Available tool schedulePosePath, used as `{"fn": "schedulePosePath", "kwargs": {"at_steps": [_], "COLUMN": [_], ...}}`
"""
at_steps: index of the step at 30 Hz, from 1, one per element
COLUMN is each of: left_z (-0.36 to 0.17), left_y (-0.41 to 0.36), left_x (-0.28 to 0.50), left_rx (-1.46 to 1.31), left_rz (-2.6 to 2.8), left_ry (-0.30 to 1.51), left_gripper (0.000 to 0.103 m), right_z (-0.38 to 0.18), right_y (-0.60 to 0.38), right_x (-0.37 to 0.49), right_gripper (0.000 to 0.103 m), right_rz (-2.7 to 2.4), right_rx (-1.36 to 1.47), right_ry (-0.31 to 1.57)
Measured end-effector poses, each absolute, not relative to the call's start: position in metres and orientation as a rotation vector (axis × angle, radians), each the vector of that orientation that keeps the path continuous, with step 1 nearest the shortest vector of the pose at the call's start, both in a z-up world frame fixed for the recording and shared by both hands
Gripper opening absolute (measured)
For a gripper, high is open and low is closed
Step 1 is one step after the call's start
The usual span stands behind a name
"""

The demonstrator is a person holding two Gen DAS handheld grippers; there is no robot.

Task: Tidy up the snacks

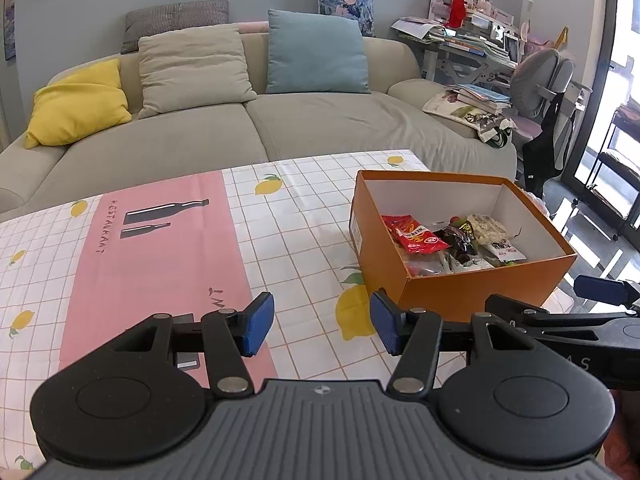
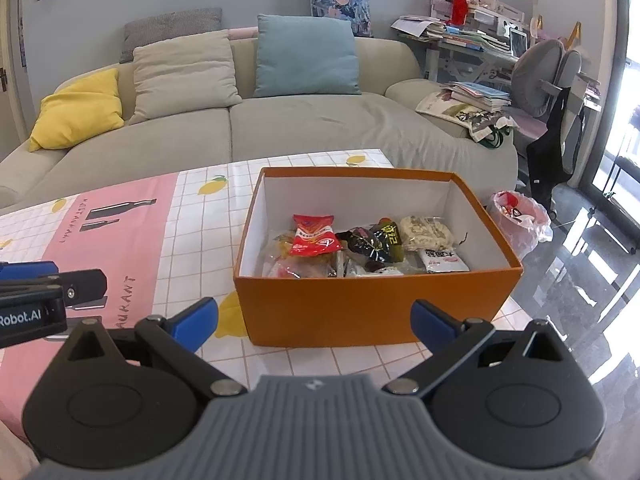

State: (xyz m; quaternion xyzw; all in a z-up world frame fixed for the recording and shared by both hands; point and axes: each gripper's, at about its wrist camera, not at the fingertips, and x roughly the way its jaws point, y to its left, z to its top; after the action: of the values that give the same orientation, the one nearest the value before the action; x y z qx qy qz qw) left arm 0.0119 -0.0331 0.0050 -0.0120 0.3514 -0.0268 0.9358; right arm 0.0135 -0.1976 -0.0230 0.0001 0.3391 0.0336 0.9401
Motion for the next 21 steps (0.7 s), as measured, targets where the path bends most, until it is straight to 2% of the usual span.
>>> {"fn": "schedulePosePath", "kwargs": {"at_steps": [21], "left_z": [0.0125], "left_y": [-0.034], "left_x": [0.0079], "left_rx": [-0.035], "left_rz": [-0.042], "left_ry": [0.711], "left_gripper": [0.065], "right_z": [-0.0194], "right_y": [-0.1963], "right_x": [0.0071], "right_gripper": [0.1], "right_rz": [0.07], "right_rx": [-0.001], "right_ry": [0.69]}}
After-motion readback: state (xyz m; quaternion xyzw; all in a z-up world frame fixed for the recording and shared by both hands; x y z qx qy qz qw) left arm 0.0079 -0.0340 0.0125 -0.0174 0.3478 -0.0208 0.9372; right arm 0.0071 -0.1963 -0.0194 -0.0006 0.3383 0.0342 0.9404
